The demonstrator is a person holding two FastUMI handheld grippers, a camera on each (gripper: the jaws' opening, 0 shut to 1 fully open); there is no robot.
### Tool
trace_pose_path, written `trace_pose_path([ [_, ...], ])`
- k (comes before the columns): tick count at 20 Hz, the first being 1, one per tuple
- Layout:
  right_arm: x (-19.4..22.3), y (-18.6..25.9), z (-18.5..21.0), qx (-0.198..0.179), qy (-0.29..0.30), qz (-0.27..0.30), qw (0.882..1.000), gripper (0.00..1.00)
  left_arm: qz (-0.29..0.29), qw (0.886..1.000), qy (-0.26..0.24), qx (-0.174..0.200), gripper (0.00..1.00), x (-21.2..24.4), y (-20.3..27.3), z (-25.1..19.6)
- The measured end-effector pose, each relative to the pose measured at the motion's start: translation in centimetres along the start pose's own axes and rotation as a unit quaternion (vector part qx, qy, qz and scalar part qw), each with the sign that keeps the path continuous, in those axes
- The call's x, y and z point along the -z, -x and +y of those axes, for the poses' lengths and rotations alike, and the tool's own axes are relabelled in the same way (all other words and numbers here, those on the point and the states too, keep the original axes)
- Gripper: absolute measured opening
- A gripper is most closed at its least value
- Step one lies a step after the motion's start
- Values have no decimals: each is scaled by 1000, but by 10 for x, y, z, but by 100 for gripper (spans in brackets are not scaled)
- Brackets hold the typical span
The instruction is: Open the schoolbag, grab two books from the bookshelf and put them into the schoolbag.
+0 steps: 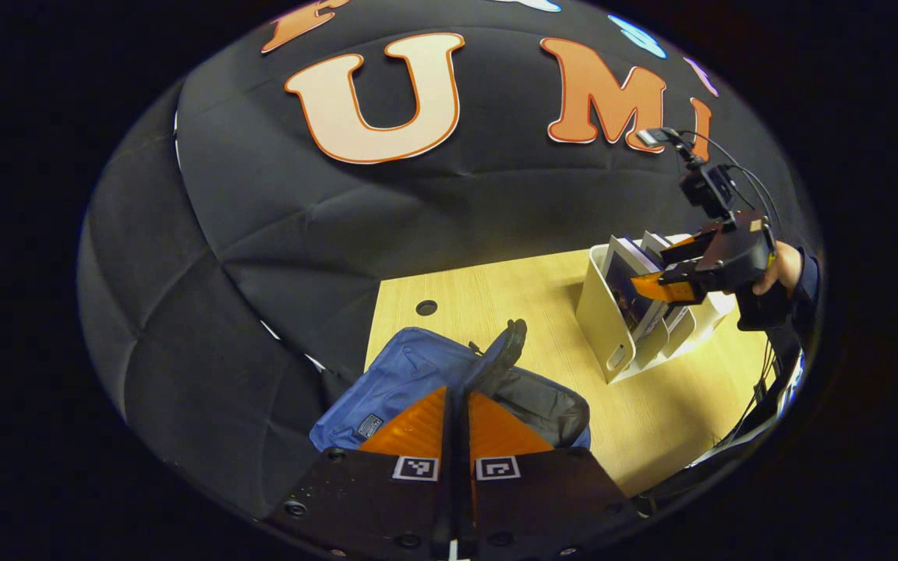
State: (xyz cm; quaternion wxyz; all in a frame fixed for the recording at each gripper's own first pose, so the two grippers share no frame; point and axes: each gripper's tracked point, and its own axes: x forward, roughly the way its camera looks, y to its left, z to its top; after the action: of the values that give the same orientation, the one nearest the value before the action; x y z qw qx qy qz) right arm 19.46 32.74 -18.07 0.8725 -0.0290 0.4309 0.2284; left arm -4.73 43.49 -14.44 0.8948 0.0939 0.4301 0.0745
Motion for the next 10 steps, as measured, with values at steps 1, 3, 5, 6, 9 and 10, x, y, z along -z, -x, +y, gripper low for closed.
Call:
trace_pose_path([
  [1,-2,-6,0,0,-13,15,1000,99,1,1000,1,5,4,-1,-2,0],
  [3,-4,-18,4,-12,-40,53,998,99,1,1000,5,16,4,-2,-7,-1],
  [5,-1,-28,5,-22,-59,95,993,98,-2,1000,8,24,3,-4,-10,-2],
  [6,0,-35,1,-15,-59,106,993,97,-5,1000,9,29,4,-5,-12,-3],
  [9,12,-51,-10,11,-49,147,988,88,-10,999,10,36,3,-6,-15,-3],
  [10,17,-54,-7,10,-55,162,985,87,-12,999,13,38,3,-6,-15,-5],
])
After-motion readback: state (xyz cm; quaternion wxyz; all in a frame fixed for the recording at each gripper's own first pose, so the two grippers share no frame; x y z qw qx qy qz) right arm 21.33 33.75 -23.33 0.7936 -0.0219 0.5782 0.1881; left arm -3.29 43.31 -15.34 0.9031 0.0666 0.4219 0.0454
